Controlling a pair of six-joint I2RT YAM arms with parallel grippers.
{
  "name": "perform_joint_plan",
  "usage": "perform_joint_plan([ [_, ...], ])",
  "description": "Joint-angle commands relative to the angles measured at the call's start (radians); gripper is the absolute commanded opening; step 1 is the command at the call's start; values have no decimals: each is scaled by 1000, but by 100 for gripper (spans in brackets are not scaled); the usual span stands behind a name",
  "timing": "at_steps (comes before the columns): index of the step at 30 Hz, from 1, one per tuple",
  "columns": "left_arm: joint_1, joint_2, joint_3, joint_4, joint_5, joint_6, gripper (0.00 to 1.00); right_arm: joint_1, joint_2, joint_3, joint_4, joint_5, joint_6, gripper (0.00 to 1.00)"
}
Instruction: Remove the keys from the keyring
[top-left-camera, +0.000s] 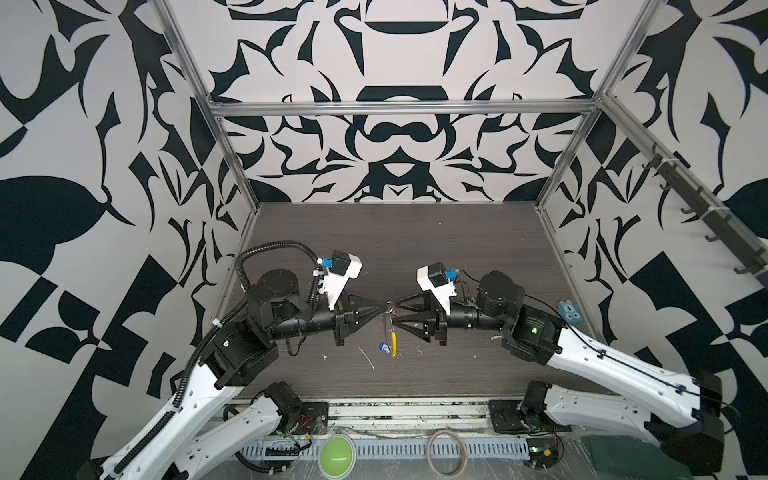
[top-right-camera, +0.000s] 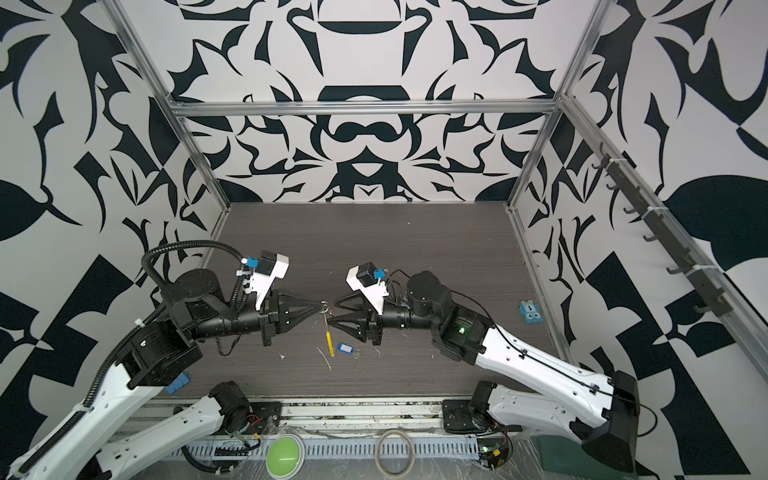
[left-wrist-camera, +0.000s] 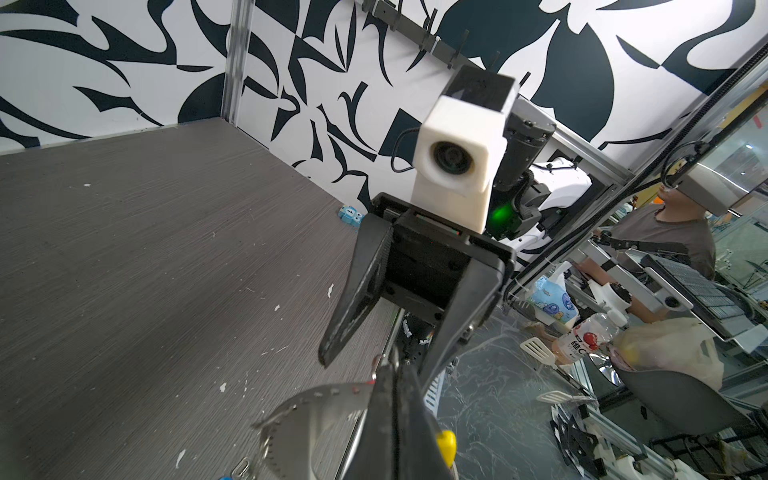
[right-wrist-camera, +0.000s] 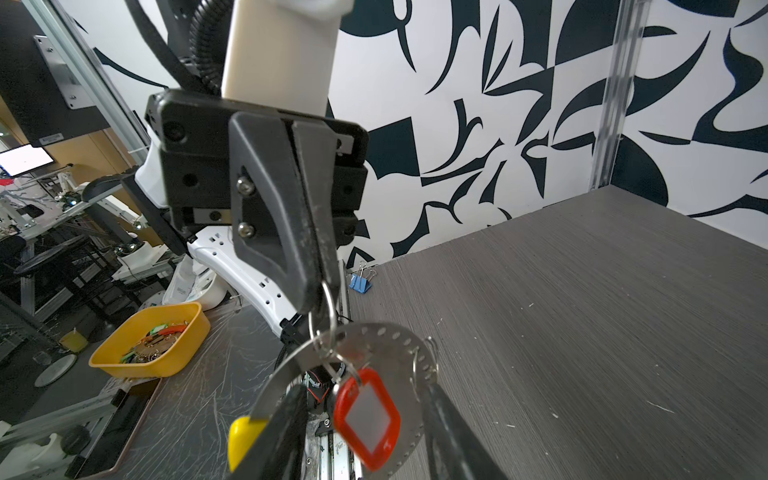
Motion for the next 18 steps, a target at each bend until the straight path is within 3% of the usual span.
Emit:
perform_joint_plan([
  [1, 1, -17, -14, 40, -9, -7, 0, 9, 0, 15, 54, 22, -15, 47],
  [18, 1, -23, -26, 57, -8, -23, 0, 25, 32, 62, 40, 36, -29, 41],
])
